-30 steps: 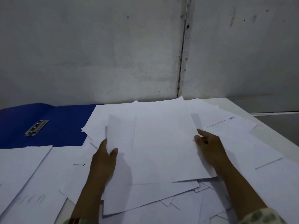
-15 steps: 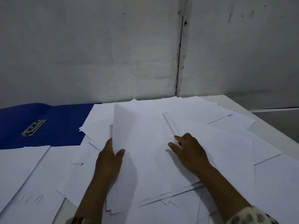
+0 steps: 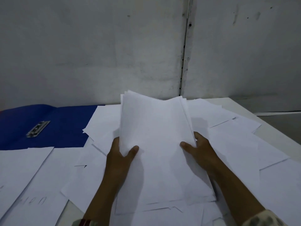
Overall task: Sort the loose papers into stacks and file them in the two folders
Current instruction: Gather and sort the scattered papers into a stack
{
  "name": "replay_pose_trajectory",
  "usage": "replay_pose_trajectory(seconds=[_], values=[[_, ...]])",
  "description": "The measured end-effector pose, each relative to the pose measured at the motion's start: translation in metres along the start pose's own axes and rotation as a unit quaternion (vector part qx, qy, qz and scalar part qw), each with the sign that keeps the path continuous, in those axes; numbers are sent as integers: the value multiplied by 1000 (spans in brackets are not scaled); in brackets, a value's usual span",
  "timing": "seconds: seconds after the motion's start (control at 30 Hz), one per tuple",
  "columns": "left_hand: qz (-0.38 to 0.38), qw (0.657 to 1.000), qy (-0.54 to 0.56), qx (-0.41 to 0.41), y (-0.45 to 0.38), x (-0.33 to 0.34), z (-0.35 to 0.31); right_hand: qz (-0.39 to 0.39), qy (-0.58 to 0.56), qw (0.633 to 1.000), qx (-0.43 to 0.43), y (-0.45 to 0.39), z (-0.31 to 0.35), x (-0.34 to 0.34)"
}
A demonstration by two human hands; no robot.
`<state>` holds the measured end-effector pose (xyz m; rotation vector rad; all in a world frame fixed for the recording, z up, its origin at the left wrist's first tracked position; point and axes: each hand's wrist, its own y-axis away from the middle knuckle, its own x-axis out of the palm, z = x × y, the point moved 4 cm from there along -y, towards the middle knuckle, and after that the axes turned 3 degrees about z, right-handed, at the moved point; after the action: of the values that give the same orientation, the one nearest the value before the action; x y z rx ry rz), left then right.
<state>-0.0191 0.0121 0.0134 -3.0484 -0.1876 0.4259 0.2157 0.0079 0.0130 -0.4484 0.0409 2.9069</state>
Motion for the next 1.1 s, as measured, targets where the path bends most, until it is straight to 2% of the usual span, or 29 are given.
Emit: replay_pose_trajectory(seconds=[0.1, 0.17, 0.23, 0.33, 0.47, 0.67, 0.73, 0.9, 1.0, 1.1], values=[[-3, 999, -46, 2, -3, 2, 2, -25, 21, 999, 9, -1, 2, -10], [-29, 992, -122, 29, -5, -4, 2, -55, 41, 997, 19, -4, 0, -21], [-49, 968, -237, 58, -7, -13, 5, -82, 68, 994, 30, -6, -5, -35], [-23, 922, -384, 49, -11, -21, 15, -110, 97, 988, 52, -8, -12, -53], [-15, 912, -410, 12, -14, -29, 22, -156, 105, 979, 73, -8, -20, -75], [-22, 918, -395, -32, -13, -37, 25, -183, 124, 971, 93, -9, -29, -85], [-41, 935, -347, -56, -11, -37, 22, -189, 123, 970, 92, -8, -29, -83], [-69, 984, -135, -91, -5, -27, 3, -188, 117, 970, 97, -9, -30, -77], [-93, 989, -68, -90, -4, -22, 1, -183, 120, 971, 99, -9, -31, -76], [-117, 988, -61, -74, -3, -21, 1, -183, 118, 971, 96, -9, -30, -75]])
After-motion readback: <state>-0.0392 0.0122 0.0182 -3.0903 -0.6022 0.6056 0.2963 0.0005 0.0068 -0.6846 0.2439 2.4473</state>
